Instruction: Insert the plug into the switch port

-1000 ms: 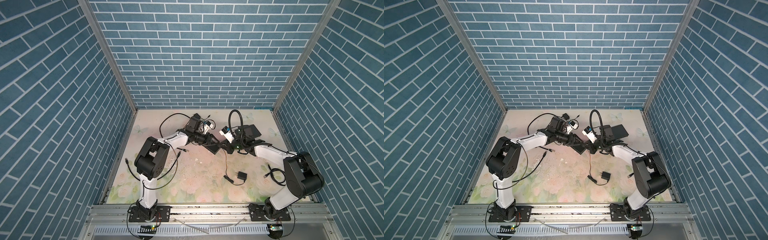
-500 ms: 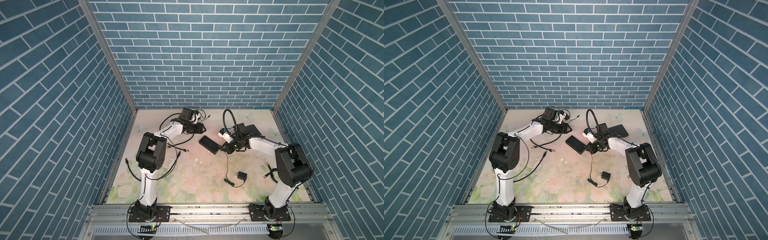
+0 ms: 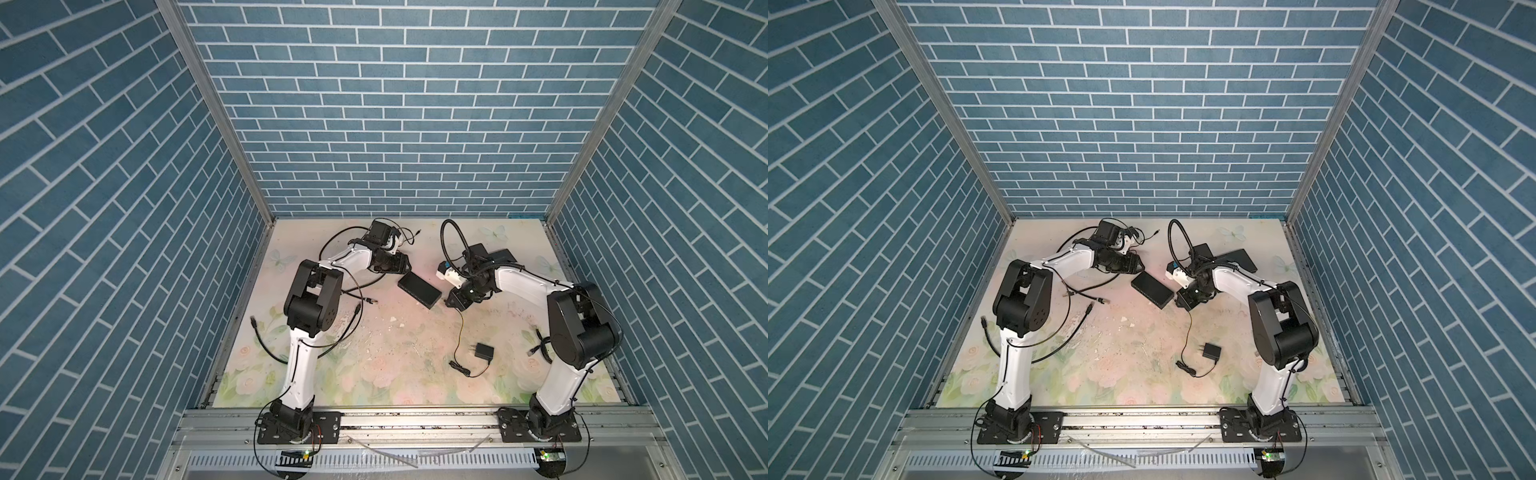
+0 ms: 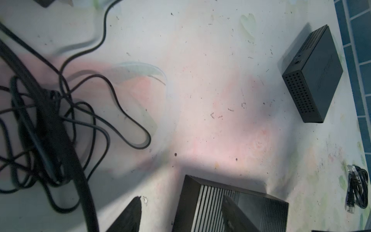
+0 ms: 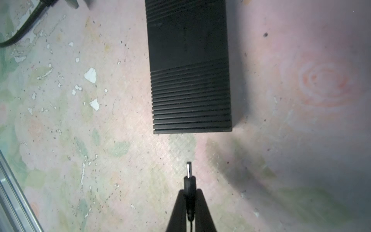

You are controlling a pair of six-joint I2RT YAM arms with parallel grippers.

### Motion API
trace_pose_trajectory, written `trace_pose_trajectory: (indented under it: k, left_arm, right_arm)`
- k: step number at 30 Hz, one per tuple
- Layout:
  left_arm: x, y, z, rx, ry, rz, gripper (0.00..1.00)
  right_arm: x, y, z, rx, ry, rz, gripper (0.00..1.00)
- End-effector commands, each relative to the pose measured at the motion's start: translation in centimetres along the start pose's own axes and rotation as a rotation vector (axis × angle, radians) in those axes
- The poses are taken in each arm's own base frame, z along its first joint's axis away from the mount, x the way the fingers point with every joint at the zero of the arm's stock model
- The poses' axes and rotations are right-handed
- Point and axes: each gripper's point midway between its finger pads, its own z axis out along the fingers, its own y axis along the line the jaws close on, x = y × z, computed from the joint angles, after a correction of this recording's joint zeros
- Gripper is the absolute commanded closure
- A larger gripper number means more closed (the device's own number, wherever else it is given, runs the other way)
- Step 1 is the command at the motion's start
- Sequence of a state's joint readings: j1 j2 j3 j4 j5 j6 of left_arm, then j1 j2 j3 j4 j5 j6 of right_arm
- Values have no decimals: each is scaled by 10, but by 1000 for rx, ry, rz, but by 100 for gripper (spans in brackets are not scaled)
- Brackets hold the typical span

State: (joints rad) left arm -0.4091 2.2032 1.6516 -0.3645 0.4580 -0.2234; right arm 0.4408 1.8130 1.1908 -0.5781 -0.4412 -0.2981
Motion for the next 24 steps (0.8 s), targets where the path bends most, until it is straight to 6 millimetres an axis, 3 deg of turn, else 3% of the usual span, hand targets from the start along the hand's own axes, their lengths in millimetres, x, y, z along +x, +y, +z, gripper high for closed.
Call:
trace_pose_trajectory:
  k: [1, 16, 24]
  left_arm:
    - [12, -5, 5, 14, 29, 24, 35]
    - [31, -8, 18, 9, 80, 57, 36]
    - [34, -8, 21, 19, 93, 61, 38]
  right_arm:
    - [9, 8, 6, -54, 59, -66, 94]
    - [-1, 0, 22, 59, 113, -120, 97]
    - [-26, 1, 24, 66, 29, -124, 97]
